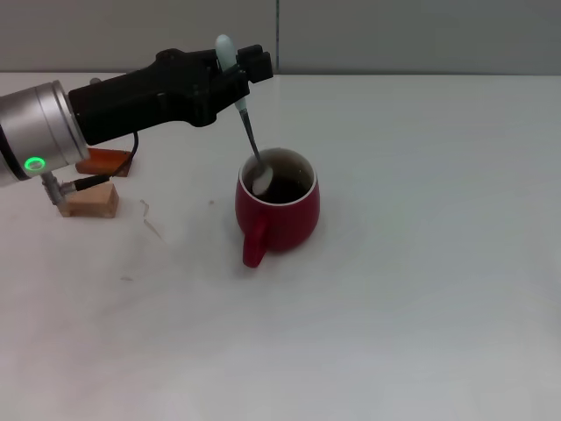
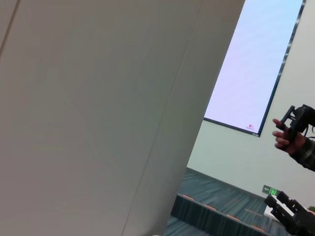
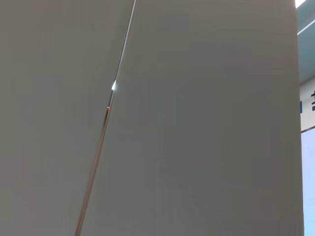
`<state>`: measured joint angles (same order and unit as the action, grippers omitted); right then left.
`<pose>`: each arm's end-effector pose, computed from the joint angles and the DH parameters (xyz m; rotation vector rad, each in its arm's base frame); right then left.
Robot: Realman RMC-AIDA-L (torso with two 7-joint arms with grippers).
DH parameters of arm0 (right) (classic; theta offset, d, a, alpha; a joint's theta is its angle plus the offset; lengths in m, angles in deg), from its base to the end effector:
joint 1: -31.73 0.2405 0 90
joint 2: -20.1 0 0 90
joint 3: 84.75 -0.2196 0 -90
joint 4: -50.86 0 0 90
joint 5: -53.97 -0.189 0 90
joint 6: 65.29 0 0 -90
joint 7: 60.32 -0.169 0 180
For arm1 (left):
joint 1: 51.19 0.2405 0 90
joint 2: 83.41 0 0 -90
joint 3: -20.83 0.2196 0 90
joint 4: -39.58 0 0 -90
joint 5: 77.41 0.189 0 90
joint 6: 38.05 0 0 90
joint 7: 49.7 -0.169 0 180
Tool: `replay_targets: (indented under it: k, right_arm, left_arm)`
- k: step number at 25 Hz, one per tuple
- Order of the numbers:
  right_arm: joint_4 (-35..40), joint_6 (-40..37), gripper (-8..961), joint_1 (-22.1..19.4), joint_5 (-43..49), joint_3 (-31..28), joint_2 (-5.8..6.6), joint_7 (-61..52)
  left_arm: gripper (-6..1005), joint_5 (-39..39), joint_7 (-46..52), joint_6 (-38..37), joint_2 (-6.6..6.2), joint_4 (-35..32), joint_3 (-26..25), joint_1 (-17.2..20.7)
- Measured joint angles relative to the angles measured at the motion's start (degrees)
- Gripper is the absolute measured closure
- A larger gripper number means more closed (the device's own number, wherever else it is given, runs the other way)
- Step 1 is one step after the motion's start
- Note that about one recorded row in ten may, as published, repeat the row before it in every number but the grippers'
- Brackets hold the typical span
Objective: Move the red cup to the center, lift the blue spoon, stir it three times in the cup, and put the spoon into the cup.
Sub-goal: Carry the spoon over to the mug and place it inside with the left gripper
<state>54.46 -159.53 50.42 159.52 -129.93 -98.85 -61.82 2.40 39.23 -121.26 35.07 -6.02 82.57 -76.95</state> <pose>0.3278 0.2572 0.1274 -1.0916 0.2175 0.5570 -0.1458 0.3235 0.0191 -2.5578 -0.6429 -1.1536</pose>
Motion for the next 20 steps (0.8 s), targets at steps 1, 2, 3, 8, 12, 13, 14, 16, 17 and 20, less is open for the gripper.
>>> replay_targets:
  k: [1, 2, 3, 8, 12, 13, 14, 16, 17, 20]
  right_arm:
    - [-0.02, -0.01, 274, -0.09, 0.00, 0.00, -0.01, 0.00]
    - [-0.02, -0.01, 274, -0.09, 0.00, 0.00, -0.01, 0.00]
    - [-0.04, -0.02, 274, -0.16, 0.00, 0.02, -0.02, 0.00]
    - [-0.08, -0.05, 274, -0.28, 0.00, 0.05, -0.04, 0.00]
    - [-0.13, -0.07, 273, -0.35, 0.00, 0.02, -0.04, 0.01]
    - [-0.17, -0.07, 273, -0.34, 0.00, 0.02, -0.04, 0.02]
    - [-0.20, -0.07, 273, -0.34, 0.00, 0.01, -0.04, 0.02]
    - [-0.31, -0.07, 273, -0.33, 0.00, 0.00, -0.04, 0.03]
    - [-0.31, -0.07, 273, -0.33, 0.00, 0.00, -0.04, 0.03]
    - [-0.35, -0.13, 274, -0.33, 0.00, 0.00, -0.04, 0.05]
  left_arm:
    - [857, -0.67, -0.33, 0.00, 0.02, 0.06, 0.22, -0.25]
    - [857, -0.67, -0.33, 0.00, 0.02, 0.06, 0.22, -0.25]
    - [856, -1.17, -0.52, 0.00, 0.05, 0.08, 0.40, -0.39]
    - [856, -2.81, -1.61, 0.51, 0.08, 0.10, 1.12, -0.59]
    - [856, -4.36, -2.70, 1.65, 0.15, 0.12, 2.61, -0.59]
    - [856, -4.97, -3.19, 2.10, 0.18, 0.14, 3.22, -0.51]
    - [856, -5.69, -3.80, 2.63, 0.19, 0.17, 3.98, -0.40]
    - [856, -8.15, -5.57, 4.51, 0.20, 0.24, 6.55, -0.12]
    - [856, -8.15, -5.57, 4.51, 0.20, 0.24, 6.55, -0.12]
    - [856, -10.63, -7.70, 6.43, 0.19, 0.31, 9.00, 0.23]
